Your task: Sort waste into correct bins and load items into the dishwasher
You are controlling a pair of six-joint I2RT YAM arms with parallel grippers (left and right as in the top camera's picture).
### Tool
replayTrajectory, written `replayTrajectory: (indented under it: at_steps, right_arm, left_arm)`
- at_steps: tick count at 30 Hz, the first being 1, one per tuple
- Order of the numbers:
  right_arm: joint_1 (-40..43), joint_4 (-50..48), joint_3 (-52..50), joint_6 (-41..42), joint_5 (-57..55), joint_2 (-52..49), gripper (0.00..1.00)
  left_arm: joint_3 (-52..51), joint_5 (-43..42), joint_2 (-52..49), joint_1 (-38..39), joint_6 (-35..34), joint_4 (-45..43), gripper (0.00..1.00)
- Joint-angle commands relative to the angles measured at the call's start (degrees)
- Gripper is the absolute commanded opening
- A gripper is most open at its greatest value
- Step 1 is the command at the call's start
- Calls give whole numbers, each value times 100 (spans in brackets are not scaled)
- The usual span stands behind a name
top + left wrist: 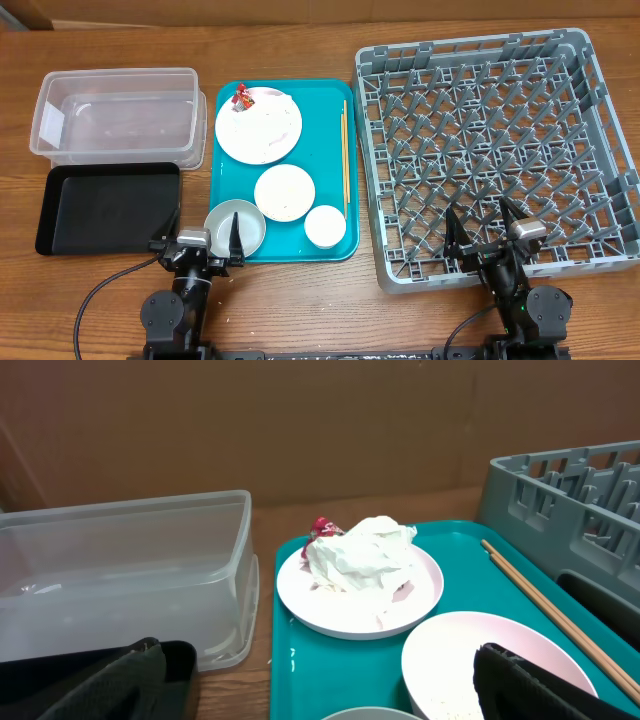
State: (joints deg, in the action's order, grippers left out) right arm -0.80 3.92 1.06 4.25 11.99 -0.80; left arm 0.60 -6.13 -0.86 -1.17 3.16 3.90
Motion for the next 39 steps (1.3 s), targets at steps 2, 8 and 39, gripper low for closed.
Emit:
replayTrajectory:
  at_steps: [2, 8, 39]
  right_arm:
    - [13, -35, -61, 2, -33, 63, 100]
    - [13, -35, -61, 2, -33, 63, 100]
    - [13, 549, 2702, 20, 529, -1257, 100]
  left_arm:
    - [-33, 74, 55, -31, -35, 11, 100]
    - [-33, 4, 55, -28, -61, 2, 100]
    - [3880, -1429, -3093, -28, 15, 935, 100]
